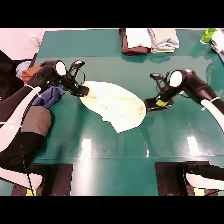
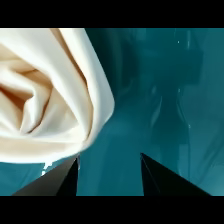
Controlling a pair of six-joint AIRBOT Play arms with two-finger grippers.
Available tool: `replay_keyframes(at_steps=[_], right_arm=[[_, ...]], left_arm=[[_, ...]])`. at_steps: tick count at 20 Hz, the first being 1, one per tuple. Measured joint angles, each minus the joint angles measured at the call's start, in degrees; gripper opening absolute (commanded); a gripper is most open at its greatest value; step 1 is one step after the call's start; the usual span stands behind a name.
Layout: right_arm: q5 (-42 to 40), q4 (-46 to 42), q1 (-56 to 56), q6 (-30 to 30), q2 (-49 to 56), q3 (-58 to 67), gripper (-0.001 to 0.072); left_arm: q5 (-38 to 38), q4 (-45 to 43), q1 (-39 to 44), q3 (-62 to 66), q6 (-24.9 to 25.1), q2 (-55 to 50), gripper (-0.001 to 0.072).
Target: Fold the shirts.
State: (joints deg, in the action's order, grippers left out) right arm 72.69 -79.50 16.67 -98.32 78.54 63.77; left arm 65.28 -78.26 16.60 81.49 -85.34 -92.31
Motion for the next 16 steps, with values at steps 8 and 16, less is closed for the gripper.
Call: replay_keyframes(at_steps=[8,16], right_arm=[[-9.3,3.0,0.8,-0.5,2.6,-2.8,0.0015],[-5.6,-2.8,-0.4,0.0,-5.1,6.9,0.0014]], left_arm=[[0.1,-0.1,0.0,0.0,0.1,0.0,0.0029],[-0.9,-3.8,0.0,5.1,0.0,8.9,0.0028]])
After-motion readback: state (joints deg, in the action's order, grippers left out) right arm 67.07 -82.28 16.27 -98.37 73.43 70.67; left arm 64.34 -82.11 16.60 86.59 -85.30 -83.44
